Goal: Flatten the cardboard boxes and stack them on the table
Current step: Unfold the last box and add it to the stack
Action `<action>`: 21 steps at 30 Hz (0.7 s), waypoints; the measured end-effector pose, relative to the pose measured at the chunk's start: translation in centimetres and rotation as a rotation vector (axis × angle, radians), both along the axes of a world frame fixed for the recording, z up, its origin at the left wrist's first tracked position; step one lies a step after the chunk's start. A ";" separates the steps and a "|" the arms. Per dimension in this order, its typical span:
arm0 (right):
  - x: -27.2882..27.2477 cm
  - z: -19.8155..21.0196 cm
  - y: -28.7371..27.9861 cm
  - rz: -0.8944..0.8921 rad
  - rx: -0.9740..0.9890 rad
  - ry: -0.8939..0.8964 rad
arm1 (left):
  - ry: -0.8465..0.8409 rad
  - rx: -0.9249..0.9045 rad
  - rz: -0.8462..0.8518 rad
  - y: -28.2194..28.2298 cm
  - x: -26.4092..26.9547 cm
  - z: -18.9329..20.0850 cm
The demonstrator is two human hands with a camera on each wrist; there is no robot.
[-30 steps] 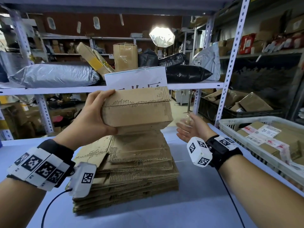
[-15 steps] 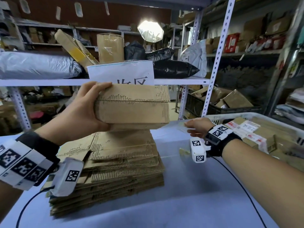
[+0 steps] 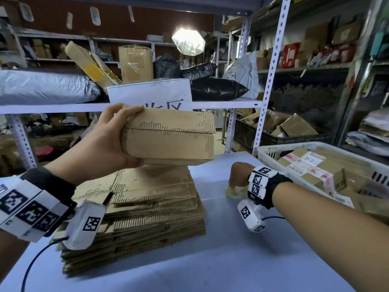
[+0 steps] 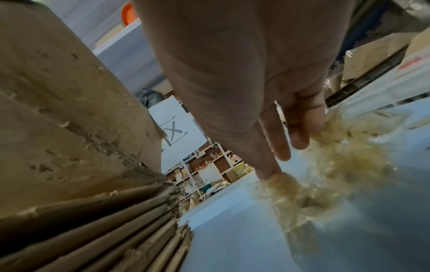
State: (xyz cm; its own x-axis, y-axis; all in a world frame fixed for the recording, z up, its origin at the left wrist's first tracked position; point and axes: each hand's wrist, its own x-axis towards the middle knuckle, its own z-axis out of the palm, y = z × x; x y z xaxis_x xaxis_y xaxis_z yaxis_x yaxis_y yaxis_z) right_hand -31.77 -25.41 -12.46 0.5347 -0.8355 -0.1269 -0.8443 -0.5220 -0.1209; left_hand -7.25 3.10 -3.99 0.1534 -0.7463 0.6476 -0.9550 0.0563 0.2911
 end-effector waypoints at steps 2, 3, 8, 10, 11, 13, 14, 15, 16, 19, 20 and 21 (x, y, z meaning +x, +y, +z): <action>0.2 -0.2 0.1 0.006 -0.030 0.026 | 0.001 -0.009 0.001 0.2 0.0 0.2; 0.2 -0.1 0.3 0.013 -0.034 0.042 | 0.003 -0.009 0.008 0.3 -0.1 0.3; -0.1 1.1 0.8 0.024 -0.027 0.016 | 0.035 -0.004 -0.002 0.7 0.1 0.3; -0.3 1.7 0.9 0.008 -0.159 -0.120 | 0.047 -0.005 0.001 0.8 0.0 0.4; -0.3 1.9 1.2 0.006 -0.212 -0.238 | 0.047 -0.010 0.008 0.8 0.0 0.5; 0.2 2.6 2.1 0.018 -0.159 -0.531 | 0.049 -0.025 0.024 0.9 0.0 0.4; 0.5 3.1 2.8 0.046 -0.043 -0.731 | 0.057 -0.039 0.036 0.9 0.0 0.4; 1.0 3.9 3.7 0.056 0.108 -0.923 | 0.068 -0.054 0.051 1.0 0.0 0.4; 1.4 4.6 4.7 0.057 0.270 -1.067 | 0.077 -0.067 0.073 1.0 -0.1 0.3; 2.8 6.5 7.4 0.149 0.593 -1.231 | 0.044 -0.097 0.154 0.9 -0.4 0.0; 3.3 6.9 8.2 0.193 0.635 -1.235 | 0.022 -0.109 0.167 0.8 -0.6 -0.1; 3.8 7.1 8.8 0.220 0.668 -1.237 | 0.006 -0.118 0.169 0.8 -0.7 -0.3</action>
